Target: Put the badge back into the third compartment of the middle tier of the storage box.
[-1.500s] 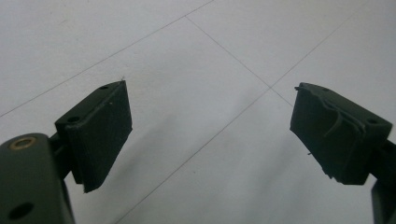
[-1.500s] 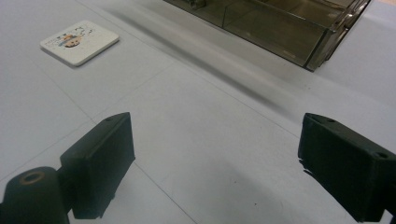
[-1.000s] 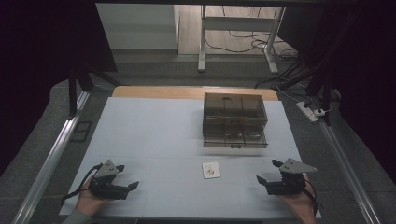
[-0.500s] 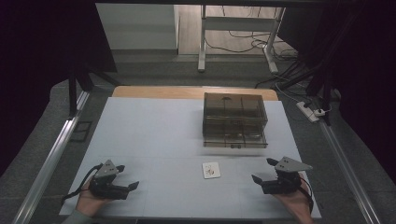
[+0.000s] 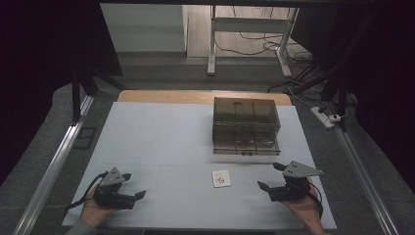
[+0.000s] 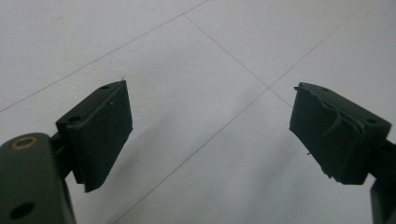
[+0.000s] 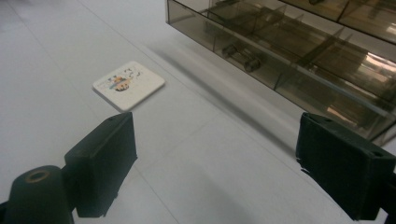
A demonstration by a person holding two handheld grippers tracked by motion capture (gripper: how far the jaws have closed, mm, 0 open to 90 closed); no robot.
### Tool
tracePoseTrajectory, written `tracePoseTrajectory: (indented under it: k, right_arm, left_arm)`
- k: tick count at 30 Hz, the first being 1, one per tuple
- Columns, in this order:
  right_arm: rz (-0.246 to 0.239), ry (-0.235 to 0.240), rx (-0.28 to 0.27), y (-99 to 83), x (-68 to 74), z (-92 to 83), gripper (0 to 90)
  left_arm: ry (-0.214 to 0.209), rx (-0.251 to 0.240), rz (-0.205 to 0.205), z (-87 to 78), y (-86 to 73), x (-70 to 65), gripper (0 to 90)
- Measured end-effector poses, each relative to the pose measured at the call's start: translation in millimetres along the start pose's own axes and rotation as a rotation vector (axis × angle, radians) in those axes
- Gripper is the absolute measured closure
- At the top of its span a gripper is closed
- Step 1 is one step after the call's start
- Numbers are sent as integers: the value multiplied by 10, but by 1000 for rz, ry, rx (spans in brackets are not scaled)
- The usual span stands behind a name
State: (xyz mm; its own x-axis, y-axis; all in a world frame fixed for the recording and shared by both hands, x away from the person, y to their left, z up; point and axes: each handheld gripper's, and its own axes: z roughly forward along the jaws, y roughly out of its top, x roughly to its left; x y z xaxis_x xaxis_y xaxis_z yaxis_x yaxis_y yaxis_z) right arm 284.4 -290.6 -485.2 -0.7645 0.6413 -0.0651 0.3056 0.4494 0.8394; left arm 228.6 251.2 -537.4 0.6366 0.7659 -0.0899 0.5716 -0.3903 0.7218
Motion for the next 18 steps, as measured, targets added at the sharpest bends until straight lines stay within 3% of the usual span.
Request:
tracePoseTrajectory:
  k: [18]
  right_arm:
    - [-54, 41, 17, 181, 82, 193, 121]
  left_arm:
    - [-2, 3, 3, 1, -2, 0, 132]
